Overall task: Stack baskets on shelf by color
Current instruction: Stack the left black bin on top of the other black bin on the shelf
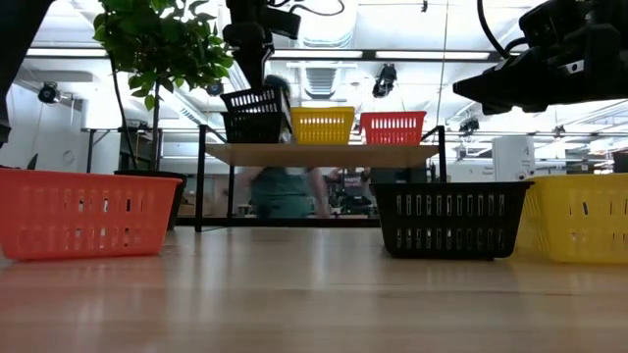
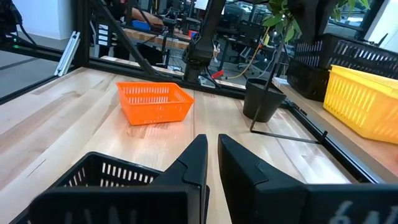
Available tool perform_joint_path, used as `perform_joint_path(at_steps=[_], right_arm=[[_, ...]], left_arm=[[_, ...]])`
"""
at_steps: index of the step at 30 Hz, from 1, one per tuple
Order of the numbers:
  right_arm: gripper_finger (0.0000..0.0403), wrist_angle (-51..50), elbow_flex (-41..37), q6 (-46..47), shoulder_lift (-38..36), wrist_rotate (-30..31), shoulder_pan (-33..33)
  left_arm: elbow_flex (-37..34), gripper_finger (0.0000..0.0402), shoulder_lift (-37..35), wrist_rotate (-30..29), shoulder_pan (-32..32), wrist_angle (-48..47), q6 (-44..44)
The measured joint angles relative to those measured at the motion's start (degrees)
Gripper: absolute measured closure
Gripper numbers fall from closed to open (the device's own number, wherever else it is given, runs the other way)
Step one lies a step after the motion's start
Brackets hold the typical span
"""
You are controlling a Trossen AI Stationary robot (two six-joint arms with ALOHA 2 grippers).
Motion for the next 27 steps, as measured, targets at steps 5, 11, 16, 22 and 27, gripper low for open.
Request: perform_joint_path(at_steps=[5,11,16,22,27], right_arm=[[0.0371,0.0,0.0,0.0,0.0,0.0,0.0],[0.0371,-0.6,0.0,0.0,0.0,0.0,0.0],[0.0371,-1.2,0.0,0.0,0.0,0.0,0.0],[0.0371,-1.2,0.0,0.6,0.0,0.0,0.0],[0.0371,-1.1,0.0,-0.2,0.0,0.0,0.0]], left_arm=[[0.0,0.0389,0.0,0.1,0.1,0.0,0.0],[0.0,0.0351,0.0,0.2,0.2,0.1,-0.1],[0.2,0.0308,0.0,0.5,0.1,0.0,-0.1],[1.2,0.0288,-1.6,0.9,-1.4,-3.8,-0.1],[0.9,0.0290,-4.8,0.4,-1.5,-6.2,-2.1]])
